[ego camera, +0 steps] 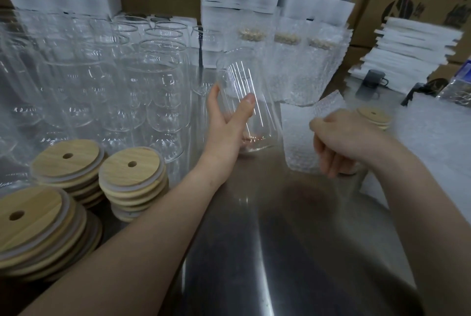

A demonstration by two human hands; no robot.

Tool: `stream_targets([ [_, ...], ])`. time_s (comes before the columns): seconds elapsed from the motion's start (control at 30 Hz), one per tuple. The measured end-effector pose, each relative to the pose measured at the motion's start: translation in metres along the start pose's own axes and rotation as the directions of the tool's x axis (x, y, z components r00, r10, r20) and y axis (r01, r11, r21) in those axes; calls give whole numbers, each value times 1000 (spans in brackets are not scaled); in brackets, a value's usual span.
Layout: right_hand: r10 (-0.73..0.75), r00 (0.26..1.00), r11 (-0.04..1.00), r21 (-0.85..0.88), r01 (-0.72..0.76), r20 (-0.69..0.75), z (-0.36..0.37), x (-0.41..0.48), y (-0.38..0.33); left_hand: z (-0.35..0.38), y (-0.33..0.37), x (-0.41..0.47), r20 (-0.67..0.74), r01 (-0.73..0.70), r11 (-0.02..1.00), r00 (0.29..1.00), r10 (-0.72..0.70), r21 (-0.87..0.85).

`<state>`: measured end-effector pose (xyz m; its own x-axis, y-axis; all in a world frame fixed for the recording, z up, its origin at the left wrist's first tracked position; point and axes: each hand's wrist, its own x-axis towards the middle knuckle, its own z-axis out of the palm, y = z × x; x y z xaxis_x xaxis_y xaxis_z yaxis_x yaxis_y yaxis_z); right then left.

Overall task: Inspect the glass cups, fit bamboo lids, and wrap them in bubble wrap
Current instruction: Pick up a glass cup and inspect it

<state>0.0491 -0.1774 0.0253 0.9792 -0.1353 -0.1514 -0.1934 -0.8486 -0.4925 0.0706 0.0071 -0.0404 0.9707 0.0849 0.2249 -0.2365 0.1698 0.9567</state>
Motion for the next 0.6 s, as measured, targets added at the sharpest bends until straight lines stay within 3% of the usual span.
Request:
stream_targets([
  [0.03, 51, 994, 997, -64, -45, 100, 0, -2, 0, -1, -1, 0, -16, -1, 1000, 1000, 1, 6],
  [0.1, 79, 984, 985, -162, -53, 161, 2, -4, -2, 0, -2, 0, -31, -8, 1000, 999, 9, 13],
  [0.23, -80, 997, 979, -189, 82, 18, 1, -5, -4, 1, -2, 0, -56, -17, 1000, 998, 17, -7],
  [0.4, -205, 978, 945, -265, 190, -29, 1, -5, -7, 1, -2, -1, -41, -23, 1000, 999, 23, -4],
  [0.6, -136, 990, 901, -420, 113, -24, 2, 2, 3, 5, 6, -5, -46, -41, 998, 998, 39, -45],
])
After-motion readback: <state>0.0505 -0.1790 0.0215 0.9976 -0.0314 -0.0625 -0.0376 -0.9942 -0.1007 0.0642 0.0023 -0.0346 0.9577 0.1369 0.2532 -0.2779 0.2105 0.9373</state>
